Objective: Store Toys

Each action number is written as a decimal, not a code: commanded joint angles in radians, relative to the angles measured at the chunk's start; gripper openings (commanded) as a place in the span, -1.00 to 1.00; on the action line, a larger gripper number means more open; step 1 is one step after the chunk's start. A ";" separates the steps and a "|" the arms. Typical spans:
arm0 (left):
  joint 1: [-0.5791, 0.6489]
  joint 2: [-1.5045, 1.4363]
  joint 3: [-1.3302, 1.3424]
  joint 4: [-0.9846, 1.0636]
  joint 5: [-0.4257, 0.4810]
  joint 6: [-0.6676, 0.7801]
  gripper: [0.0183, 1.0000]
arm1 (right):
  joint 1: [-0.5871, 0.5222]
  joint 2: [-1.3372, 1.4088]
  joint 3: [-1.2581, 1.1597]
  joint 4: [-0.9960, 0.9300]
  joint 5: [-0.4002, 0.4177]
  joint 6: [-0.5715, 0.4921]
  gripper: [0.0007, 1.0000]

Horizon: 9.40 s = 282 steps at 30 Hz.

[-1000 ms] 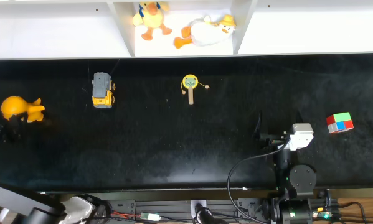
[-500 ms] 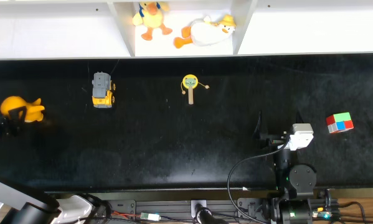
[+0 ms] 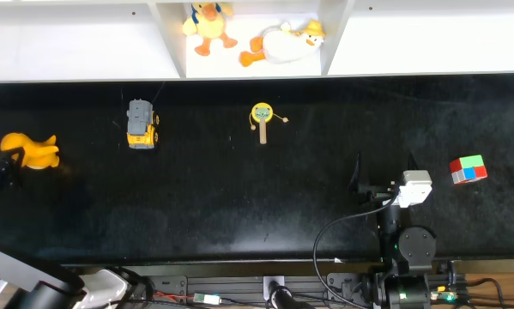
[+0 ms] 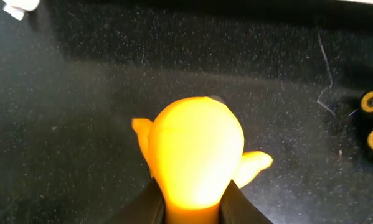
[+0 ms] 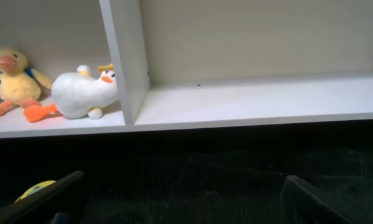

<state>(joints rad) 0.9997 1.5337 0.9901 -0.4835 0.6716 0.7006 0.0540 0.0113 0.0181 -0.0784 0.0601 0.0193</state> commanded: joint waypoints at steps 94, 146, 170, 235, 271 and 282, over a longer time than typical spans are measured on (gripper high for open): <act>-0.542 0.160 0.275 0.409 -0.465 -0.735 -0.68 | -0.002 -0.007 -0.013 0.005 0.011 0.003 0.99; -0.545 0.185 0.275 0.388 -0.534 -0.762 -0.69 | -0.002 -0.007 -0.013 0.005 0.011 0.003 0.99; -0.546 0.186 0.275 0.462 -0.535 -0.761 1.00 | -0.002 -0.007 -0.013 0.005 0.011 0.003 0.99; -0.896 -0.445 -0.387 0.127 -0.565 -0.815 1.00 | -0.002 -0.007 -0.013 0.005 0.011 0.003 0.99; -0.956 -0.155 -0.263 0.243 -0.678 -0.647 0.95 | -0.002 -0.007 -0.013 0.005 0.011 0.003 1.00; -0.956 -0.120 -0.263 0.293 -0.686 -0.630 0.63 | -0.002 -0.007 -0.013 0.005 0.011 0.003 0.99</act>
<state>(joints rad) 0.0517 1.3975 0.7013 -0.2047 0.0021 0.0399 0.0536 0.0109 0.0181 -0.0792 0.0605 0.0204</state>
